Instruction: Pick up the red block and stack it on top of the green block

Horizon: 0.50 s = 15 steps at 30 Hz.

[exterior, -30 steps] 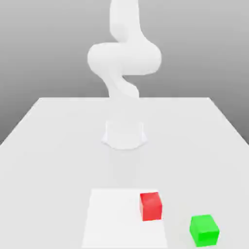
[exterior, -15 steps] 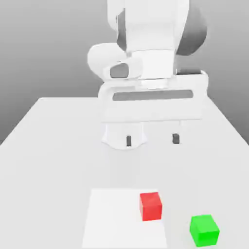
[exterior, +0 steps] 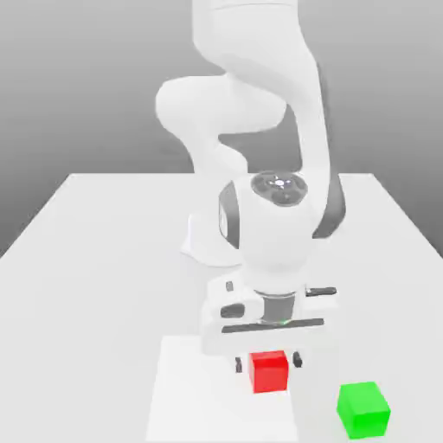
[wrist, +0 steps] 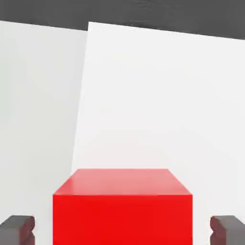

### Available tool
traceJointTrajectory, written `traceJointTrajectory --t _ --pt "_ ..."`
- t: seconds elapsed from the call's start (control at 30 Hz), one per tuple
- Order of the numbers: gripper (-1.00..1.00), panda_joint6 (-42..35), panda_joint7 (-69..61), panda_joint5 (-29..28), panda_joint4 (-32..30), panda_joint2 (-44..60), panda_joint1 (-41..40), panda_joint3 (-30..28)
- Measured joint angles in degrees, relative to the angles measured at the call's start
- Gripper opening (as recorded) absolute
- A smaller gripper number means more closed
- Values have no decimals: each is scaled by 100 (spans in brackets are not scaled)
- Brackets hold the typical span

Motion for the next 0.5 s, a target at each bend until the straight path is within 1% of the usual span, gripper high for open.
traceJointTrajectory --t 0.13,0.33,0.4,0.5 --pt "-100 3 11 -14 0 3 0 -1" --pt "-100 -935 -168 212 -139 -1075 -51 122" --pt "-100 -1227 -308 183 134 -1088 99 231" --pt "-100 -1632 -578 109 715 -904 312 421"
